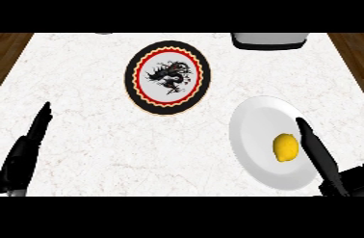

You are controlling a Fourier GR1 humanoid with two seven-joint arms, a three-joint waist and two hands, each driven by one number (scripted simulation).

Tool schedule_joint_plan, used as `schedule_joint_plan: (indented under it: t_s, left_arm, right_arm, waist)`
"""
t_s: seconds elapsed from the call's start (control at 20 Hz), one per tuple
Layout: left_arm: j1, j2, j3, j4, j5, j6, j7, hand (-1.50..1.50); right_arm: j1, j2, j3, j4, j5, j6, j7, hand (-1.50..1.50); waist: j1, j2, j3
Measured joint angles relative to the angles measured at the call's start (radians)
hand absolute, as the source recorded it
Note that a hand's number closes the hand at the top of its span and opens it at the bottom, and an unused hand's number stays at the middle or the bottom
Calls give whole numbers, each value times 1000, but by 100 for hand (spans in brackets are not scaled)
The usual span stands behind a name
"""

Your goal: Pick the lemon from the plate and place it in the plate

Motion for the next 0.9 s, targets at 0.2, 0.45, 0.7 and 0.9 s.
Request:
schedule_joint_plan:
  t_s: [0.2,0.45,0.7,0.9]
  left_arm:
    - [31,5,7,-7,5,-26,-33,0]
    - [14,-3,3,-6,-4,-28,-35,0]
    - [5,-8,-3,-15,-14,-31,-34,0]
    - [-6,-13,-11,-17,-24,-35,-35,0]
  right_arm:
    - [149,20,163,-30,117,-50,77,-150]
    - [315,-33,254,-4,198,-44,227,-150]
    - [424,-129,260,-43,254,-6,429,-150]
    - [462,-216,238,-79,290,60,619,-150]
  waist:
    - [14,4,-2]
    - [25,15,-5]
    - [42,23,-6]
    - [53,27,-6]
